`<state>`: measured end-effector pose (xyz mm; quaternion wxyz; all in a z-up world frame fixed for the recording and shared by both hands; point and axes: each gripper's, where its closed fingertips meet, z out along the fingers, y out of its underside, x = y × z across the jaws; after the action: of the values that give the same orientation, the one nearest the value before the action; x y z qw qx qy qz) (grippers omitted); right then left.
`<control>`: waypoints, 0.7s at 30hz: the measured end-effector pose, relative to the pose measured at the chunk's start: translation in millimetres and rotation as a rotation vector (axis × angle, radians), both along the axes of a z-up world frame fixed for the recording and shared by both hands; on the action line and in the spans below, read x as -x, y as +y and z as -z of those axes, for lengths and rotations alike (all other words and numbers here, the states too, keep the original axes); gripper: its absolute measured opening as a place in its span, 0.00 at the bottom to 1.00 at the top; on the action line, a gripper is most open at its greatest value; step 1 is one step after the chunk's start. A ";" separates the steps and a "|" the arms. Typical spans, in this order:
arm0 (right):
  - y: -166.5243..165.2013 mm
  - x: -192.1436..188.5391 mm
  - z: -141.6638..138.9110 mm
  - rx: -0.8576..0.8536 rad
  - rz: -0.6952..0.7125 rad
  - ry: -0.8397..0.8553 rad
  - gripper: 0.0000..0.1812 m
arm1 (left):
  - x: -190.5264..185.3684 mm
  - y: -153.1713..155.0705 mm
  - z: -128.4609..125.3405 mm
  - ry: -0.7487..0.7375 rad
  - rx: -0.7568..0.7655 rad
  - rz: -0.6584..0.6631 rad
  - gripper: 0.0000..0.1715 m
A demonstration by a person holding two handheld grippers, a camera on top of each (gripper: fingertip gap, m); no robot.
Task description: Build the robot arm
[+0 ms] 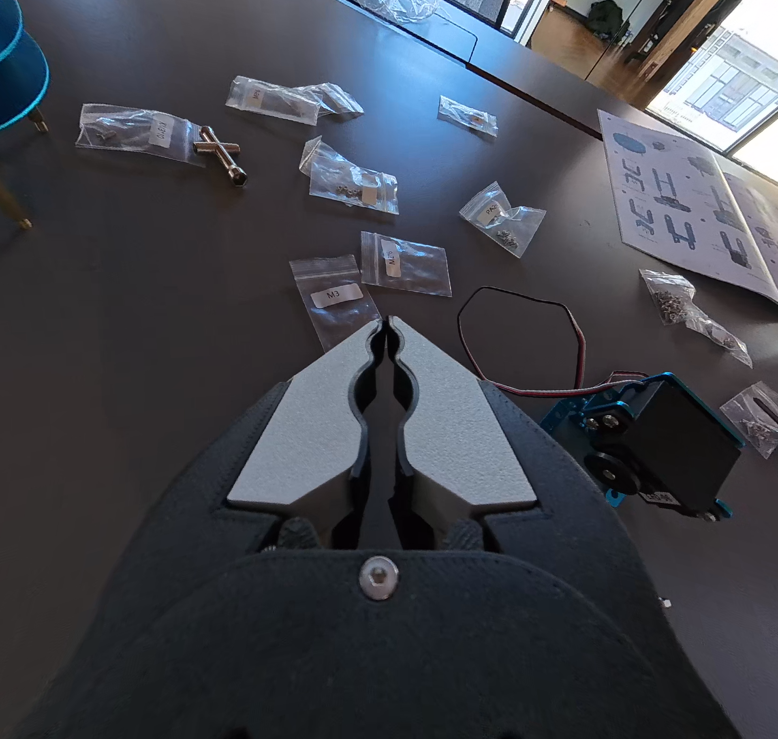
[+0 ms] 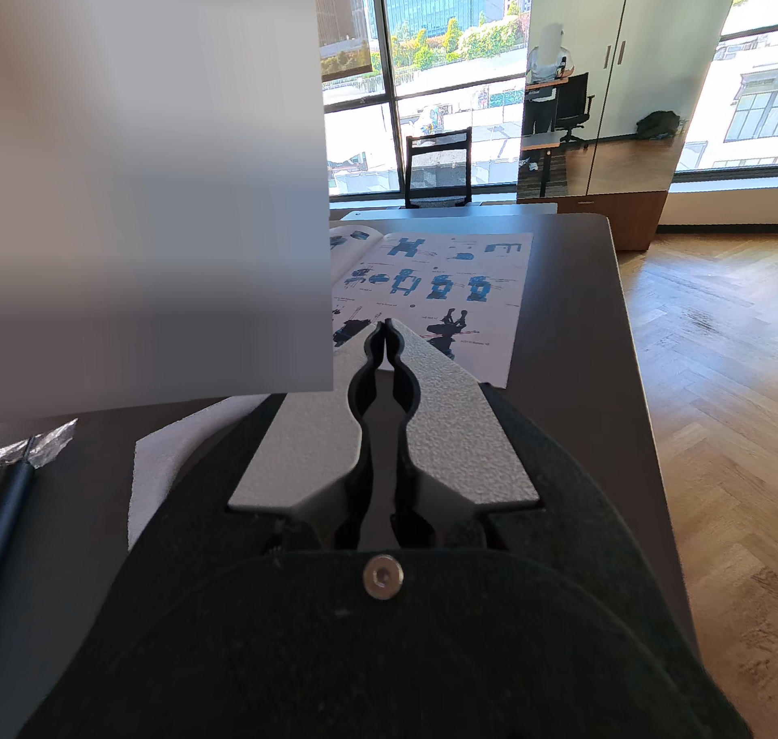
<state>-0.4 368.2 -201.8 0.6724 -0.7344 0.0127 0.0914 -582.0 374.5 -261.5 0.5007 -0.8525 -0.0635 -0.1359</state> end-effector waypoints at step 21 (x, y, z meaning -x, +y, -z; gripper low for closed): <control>12.5 25.4 26.5 0.164 -0.008 -0.330 0.00 | 6.0 -8.2 -26.4 -0.168 -0.171 0.001 0.00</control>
<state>-25.8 380.7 -228.3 0.6028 -0.7919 -0.0932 -0.0291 -588.1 366.3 -235.0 0.5646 -0.7922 -0.0931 -0.2121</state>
